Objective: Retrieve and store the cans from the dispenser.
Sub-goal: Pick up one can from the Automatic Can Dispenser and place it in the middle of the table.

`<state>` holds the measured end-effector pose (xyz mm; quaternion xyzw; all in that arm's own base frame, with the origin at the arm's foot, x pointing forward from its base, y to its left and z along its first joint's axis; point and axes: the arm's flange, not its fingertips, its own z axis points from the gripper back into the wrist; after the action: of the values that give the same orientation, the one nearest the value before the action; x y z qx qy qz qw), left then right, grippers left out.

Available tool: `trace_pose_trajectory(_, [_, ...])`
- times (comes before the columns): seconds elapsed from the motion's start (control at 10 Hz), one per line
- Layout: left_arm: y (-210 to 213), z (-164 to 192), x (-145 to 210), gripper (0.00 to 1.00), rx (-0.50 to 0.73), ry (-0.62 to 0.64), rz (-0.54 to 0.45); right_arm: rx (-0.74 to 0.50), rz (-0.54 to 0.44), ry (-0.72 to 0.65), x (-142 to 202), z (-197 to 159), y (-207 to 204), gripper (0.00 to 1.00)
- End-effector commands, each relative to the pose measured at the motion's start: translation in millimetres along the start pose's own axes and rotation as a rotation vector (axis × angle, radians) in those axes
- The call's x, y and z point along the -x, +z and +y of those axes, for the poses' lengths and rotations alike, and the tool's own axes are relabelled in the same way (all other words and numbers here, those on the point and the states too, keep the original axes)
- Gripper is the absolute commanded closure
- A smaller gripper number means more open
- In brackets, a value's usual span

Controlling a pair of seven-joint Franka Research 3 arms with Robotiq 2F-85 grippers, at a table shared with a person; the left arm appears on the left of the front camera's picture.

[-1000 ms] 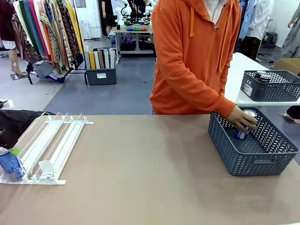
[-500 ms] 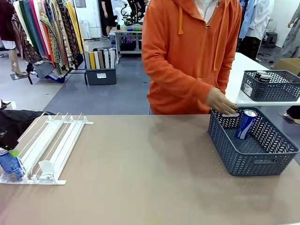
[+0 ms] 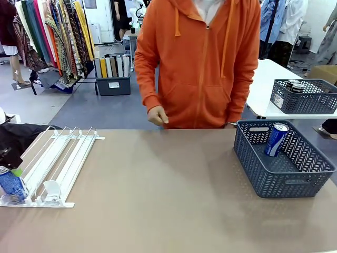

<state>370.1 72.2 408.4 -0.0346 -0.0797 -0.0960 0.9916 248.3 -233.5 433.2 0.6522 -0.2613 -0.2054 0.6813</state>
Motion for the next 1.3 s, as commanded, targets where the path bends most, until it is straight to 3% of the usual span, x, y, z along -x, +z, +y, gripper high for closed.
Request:
trace_pose_trajectory(0.0, [-19.3,-15.9,39.0,1.00,-0.046,0.013,0.029,-0.020,-0.008,0.005,-2.3,4.1,0.4,0.00])
trace_pose_trajectory(0.7, [-7.0,-16.8,38.1,1.00,-0.054,0.015,-0.002,-0.020,-0.008,0.005,-2.3,4.1,0.4,0.00])
trace_pose_trajectory(1.2, [143.8,-29.7,68.7,1.00,-0.104,0.002,-0.196,-0.020,-0.008,0.005,-2.3,4.1,0.4,0.00])
